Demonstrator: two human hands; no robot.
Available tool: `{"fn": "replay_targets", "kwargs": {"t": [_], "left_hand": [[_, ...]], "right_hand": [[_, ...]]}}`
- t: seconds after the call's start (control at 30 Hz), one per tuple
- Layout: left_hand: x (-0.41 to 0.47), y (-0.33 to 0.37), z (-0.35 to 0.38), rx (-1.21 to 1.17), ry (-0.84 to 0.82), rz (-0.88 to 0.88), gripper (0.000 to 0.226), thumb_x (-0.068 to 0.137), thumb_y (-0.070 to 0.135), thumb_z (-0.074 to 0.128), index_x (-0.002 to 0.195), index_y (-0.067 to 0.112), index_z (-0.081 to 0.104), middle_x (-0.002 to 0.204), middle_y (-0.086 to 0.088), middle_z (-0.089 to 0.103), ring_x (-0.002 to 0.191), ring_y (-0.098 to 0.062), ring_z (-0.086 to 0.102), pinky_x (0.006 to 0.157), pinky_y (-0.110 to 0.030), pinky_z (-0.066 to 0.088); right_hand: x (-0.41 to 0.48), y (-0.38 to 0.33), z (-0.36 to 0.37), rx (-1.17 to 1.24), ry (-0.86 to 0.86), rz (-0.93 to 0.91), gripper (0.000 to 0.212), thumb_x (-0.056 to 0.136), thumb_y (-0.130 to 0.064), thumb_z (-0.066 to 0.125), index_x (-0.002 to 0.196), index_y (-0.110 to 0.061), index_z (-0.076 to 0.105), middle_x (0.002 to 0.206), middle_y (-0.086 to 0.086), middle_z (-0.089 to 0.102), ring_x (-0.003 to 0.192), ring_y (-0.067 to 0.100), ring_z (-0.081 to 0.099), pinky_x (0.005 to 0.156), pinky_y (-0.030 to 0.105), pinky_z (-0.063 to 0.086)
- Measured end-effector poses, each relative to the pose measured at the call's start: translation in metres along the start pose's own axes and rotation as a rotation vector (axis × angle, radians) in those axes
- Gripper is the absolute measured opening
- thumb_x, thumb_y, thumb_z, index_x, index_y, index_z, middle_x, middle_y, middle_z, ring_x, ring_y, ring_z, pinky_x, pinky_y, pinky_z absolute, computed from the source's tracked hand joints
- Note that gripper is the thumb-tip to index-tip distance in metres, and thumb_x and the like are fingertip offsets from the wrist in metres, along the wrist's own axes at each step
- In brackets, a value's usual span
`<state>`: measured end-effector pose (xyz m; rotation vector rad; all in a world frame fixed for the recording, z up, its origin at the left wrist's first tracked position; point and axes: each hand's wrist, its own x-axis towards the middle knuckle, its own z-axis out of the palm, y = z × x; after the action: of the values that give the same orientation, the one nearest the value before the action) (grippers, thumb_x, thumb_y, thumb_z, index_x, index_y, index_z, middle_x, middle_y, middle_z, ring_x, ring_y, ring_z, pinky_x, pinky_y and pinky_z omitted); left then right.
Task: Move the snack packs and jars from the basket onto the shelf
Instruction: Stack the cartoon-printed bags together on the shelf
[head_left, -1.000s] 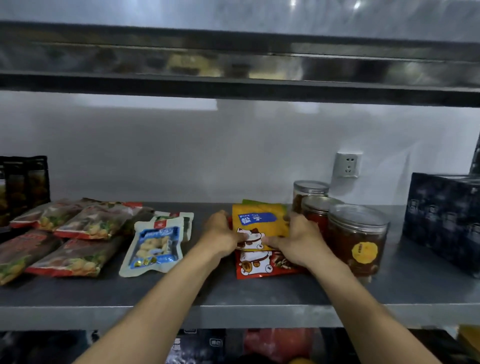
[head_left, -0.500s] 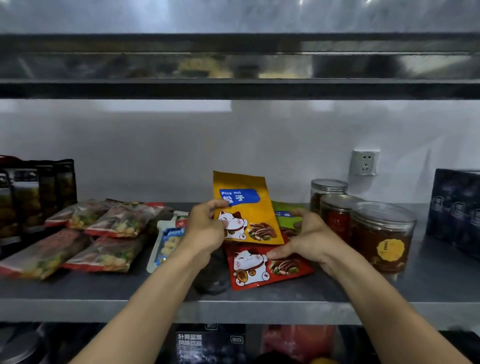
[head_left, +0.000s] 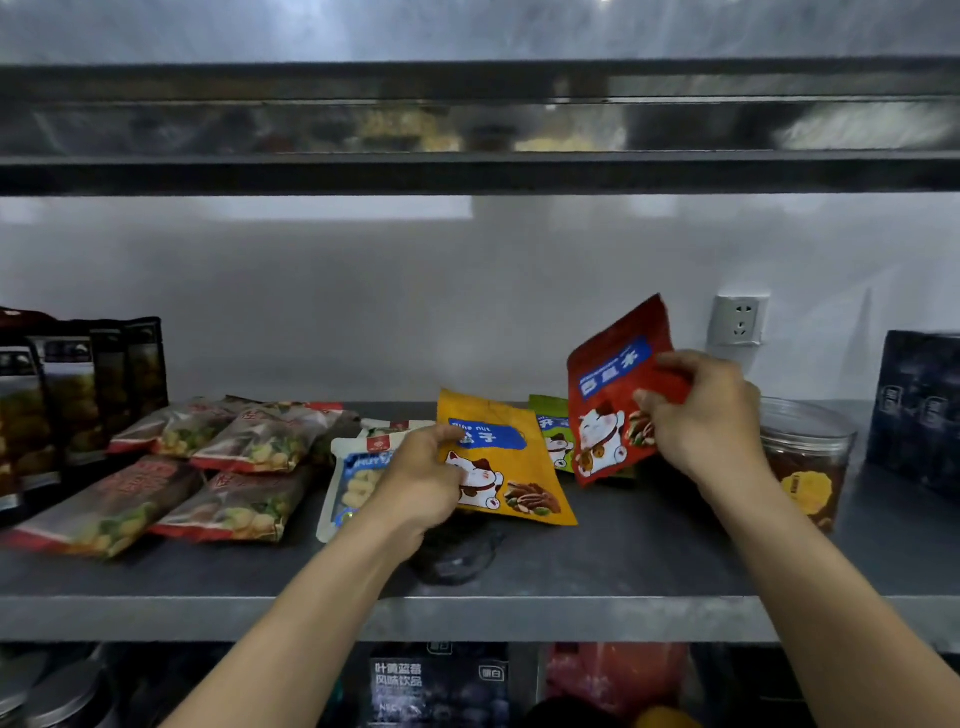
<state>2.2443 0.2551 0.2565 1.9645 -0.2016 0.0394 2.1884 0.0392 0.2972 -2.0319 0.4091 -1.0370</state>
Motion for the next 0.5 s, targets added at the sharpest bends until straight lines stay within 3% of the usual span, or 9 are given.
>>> {"fn": "replay_targets", "kwargs": {"t": [0.1, 0.2, 0.3, 0.37, 0.43, 0.5], "left_hand": [[-0.008, 0.001, 0.008, 0.175, -0.061, 0.072, 0.053, 0.096, 0.008, 0.055, 0.143, 0.025, 0.040, 0.122, 0.001, 0.050, 0.102, -0.015, 0.050, 0.082, -0.022, 0.041], [-0.011, 0.001, 0.011, 0.475, -0.004, 0.183, 0.061, 0.095, 0.017, 0.059, 0.148, 0.024, 0.029, 0.145, -0.007, 0.036, 0.128, -0.025, 0.044, 0.097, -0.028, 0.039], [-0.013, -0.001, 0.016, 0.634, 0.007, 0.253, 0.064, 0.097, 0.027, 0.055, 0.151, 0.024, 0.021, 0.157, -0.009, 0.011, 0.145, -0.029, 0.017, 0.116, -0.039, 0.027], [-0.016, -0.001, 0.019, 0.798, -0.041, 0.343, 0.060, 0.099, 0.042, 0.046, 0.151, 0.031, 0.020, 0.162, -0.002, 0.001, 0.149, -0.026, -0.004, 0.121, -0.045, 0.008], [-0.015, -0.002, 0.018, 0.900, -0.161, 0.390, 0.051, 0.100, 0.049, 0.037, 0.148, 0.037, 0.027, 0.162, 0.001, 0.009, 0.150, -0.022, -0.003, 0.121, -0.046, 0.001], [-0.015, -0.002, 0.015, 0.936, -0.273, 0.378, 0.047, 0.101, 0.048, 0.033, 0.146, 0.037, 0.033, 0.160, 0.002, 0.021, 0.148, -0.021, 0.010, 0.121, -0.046, 0.004]], "right_hand": [[-0.001, -0.006, -0.003, 0.016, 0.072, -0.030, 0.045, 0.087, -0.013, 0.072, 0.130, -0.011, 0.060, 0.126, 0.016, 0.062, 0.118, 0.033, 0.057, 0.104, 0.038, 0.045], [-0.004, -0.010, 0.000, 0.039, 0.059, -0.009, 0.047, 0.088, -0.017, 0.071, 0.132, -0.013, 0.059, 0.127, 0.017, 0.060, 0.122, 0.032, 0.051, 0.104, 0.035, 0.041], [-0.006, -0.011, 0.005, 0.122, 0.022, 0.020, 0.048, 0.085, -0.018, 0.074, 0.131, -0.015, 0.059, 0.125, 0.015, 0.062, 0.114, 0.029, 0.058, 0.100, 0.029, 0.045], [-0.006, -0.008, 0.008, 0.184, 0.003, 0.050, 0.049, 0.083, -0.017, 0.076, 0.130, -0.017, 0.061, 0.123, 0.013, 0.063, 0.108, 0.028, 0.062, 0.096, 0.038, 0.052], [-0.007, -0.005, 0.011, 0.265, -0.019, 0.099, 0.048, 0.083, -0.015, 0.076, 0.129, -0.018, 0.060, 0.124, 0.008, 0.062, 0.105, 0.026, 0.064, 0.088, 0.040, 0.057], [-0.009, -0.002, 0.013, 0.342, -0.038, 0.132, 0.048, 0.084, -0.012, 0.075, 0.129, -0.017, 0.059, 0.124, 0.008, 0.062, 0.102, 0.025, 0.066, 0.085, 0.042, 0.058]]}}
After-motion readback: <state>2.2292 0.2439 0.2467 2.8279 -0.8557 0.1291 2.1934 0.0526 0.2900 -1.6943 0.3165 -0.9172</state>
